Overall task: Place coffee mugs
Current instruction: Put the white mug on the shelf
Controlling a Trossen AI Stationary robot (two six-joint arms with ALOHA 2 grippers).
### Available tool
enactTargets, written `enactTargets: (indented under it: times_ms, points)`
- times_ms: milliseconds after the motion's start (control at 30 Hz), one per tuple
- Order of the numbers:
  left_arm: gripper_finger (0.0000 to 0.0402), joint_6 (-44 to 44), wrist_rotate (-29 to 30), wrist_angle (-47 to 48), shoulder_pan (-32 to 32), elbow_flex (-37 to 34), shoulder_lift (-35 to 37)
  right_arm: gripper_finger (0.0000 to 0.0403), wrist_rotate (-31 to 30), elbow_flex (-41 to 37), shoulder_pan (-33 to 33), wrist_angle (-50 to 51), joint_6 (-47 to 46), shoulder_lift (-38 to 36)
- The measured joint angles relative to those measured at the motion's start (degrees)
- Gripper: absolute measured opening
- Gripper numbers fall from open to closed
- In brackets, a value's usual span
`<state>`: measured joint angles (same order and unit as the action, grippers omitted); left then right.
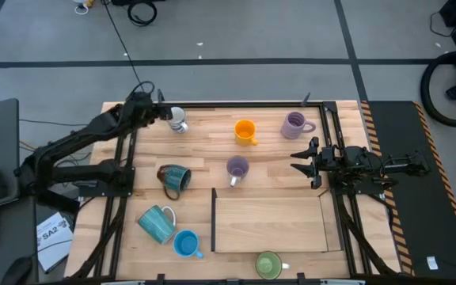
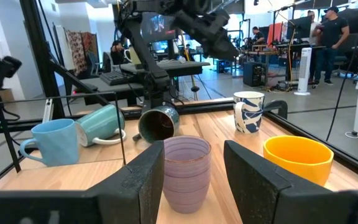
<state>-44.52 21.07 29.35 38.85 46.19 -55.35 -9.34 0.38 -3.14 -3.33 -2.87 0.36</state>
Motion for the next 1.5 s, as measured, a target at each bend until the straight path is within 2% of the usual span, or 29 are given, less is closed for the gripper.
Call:
enactTargets:
  times_ms: [200,433,1100,1233,1500]
  points:
    - [0.0215,0.0,-5.5,0.1,6.8,0.0,-6.6,0.0172,0.0,0.0,0.0,0.1,0.0,0.0]
    - [0.0215,0.1,-10.6,0.1,10.4,0.0,-13.8,0.0172,0.0,0.0,0.0,0.1,0.0,0.0]
    - [0.0214,0.3,-10.9,-2.8,10.9,0.0,-24.9,0.0172,0.0,0.0,0.0,0.1,0.0,0.0]
    - [0.0198,0.4,-10.9,-3.1,10.9,0.0,-25.7,0.0172,-0.1,0.0,0.0,0.1,0.0,0.0]
    - [0.0137,3.8,-10.7,-5.7,10.9,0.0,-25.8,0.0172,-0.1,0.0,0.0,0.1,0.0,0.0]
